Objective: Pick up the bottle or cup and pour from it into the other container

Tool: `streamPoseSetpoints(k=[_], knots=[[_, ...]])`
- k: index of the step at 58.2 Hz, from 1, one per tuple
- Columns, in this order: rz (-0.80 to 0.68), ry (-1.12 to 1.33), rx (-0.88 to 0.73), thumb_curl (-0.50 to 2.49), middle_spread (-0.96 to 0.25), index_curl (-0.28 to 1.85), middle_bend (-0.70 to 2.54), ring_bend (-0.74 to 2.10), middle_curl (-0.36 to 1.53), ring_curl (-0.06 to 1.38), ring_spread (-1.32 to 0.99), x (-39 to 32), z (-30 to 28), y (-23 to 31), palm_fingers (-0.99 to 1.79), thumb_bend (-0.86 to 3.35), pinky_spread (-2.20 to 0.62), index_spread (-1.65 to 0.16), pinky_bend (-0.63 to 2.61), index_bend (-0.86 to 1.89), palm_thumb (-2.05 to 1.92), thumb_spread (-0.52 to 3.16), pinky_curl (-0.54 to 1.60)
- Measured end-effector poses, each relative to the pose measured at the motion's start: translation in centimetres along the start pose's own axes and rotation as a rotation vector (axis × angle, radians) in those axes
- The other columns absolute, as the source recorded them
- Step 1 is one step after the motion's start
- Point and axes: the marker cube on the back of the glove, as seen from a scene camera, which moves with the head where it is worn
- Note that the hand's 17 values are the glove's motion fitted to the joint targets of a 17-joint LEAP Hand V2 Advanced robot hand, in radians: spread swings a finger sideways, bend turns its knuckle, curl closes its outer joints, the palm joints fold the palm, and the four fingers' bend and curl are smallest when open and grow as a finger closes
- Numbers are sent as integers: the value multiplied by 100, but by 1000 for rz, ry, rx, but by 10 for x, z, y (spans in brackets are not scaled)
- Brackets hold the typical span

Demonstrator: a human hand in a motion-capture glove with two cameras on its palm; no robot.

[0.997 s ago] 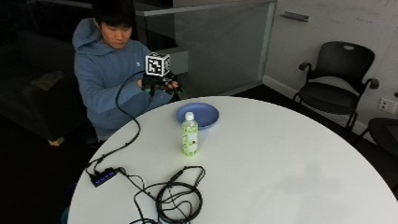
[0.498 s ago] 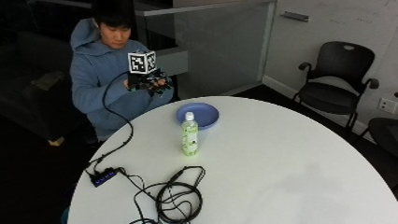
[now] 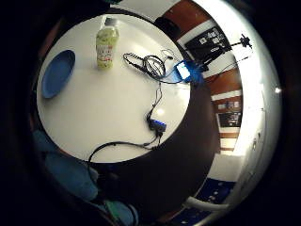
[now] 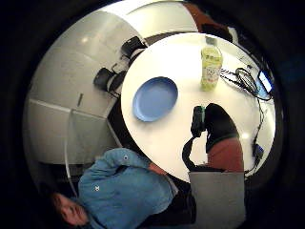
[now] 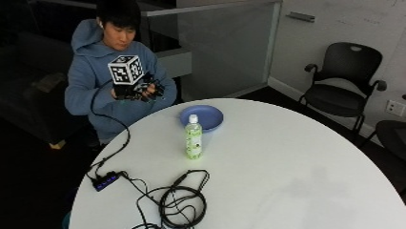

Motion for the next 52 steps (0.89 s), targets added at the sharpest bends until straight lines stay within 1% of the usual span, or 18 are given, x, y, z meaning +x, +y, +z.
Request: streamPoseSetpoints(k=[15, 24, 27, 41, 52], knots=[[15, -132, 46, 50, 2, 29, 18, 37, 28, 29, 18, 67, 2, -7, 25, -2, 22, -34, 51, 15, 83, 113, 27], [37, -214, 43, 50, 2, 28, 18, 38, 28, 29, 18, 99, 10, -15, 24, -2, 22, -33, 51, 15, 80, 112, 27], [44, -261, 36, 50, 2, 27, 17, 39, 28, 30, 18, 111, 15, -20, 20, -3, 22, -33, 54, 12, 78, 110, 28], [52, -454, 47, 47, 3, 25, 16, 44, 26, 31, 19, 145, 38, -45, 1, -4, 23, -34, 61, 13, 68, 104, 30], [47, -499, 27, 44, 4, 21, 17, 46, 26, 30, 21, 160, 58, -66, -8, -4, 24, -35, 64, 11, 62, 100, 30]])
